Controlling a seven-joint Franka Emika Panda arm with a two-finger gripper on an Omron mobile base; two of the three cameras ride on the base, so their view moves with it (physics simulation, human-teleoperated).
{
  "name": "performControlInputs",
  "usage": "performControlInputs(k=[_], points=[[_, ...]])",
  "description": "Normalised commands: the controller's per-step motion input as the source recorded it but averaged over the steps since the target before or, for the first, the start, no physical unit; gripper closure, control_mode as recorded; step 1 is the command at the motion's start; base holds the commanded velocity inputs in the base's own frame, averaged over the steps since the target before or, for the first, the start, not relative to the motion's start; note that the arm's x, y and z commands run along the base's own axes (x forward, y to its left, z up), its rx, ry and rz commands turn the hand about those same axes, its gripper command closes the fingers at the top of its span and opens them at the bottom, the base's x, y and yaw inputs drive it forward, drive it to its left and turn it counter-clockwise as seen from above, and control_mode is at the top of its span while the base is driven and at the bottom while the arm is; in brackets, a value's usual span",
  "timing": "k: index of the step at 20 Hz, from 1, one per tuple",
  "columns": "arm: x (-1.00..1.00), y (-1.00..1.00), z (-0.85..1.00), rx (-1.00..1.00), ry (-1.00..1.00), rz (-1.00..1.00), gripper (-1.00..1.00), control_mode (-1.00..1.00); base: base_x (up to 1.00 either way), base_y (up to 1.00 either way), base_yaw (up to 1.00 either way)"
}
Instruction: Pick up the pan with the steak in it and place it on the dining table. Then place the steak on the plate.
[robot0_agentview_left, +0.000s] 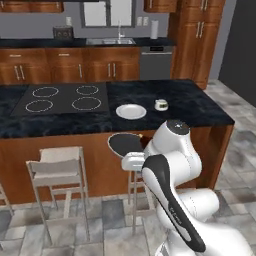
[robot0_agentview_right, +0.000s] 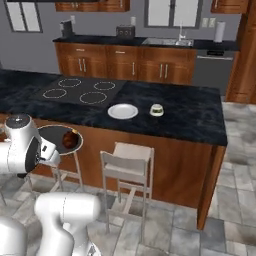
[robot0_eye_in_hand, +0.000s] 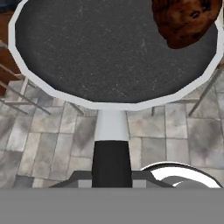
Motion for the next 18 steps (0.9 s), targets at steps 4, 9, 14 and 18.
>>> performControlInputs(k=[4,9,14,18], points=[[0.00,0.00,0.00,0.00,0.00,0.00,1.00,1.00,0.06,0.05,-0.48],[0.00,0.00,0.00,0.00,0.00,0.00,1.00,1.00,0.02,0.00,-0.26],[0.00,0.00,0.00,0.00,0.00,0.00,1.00,1.00,0.00,-0.11,0.00],[0.00,0.00,0.00,0.00,0.00,0.00,1.00,1.00,0.00,-0.70,0.03]])
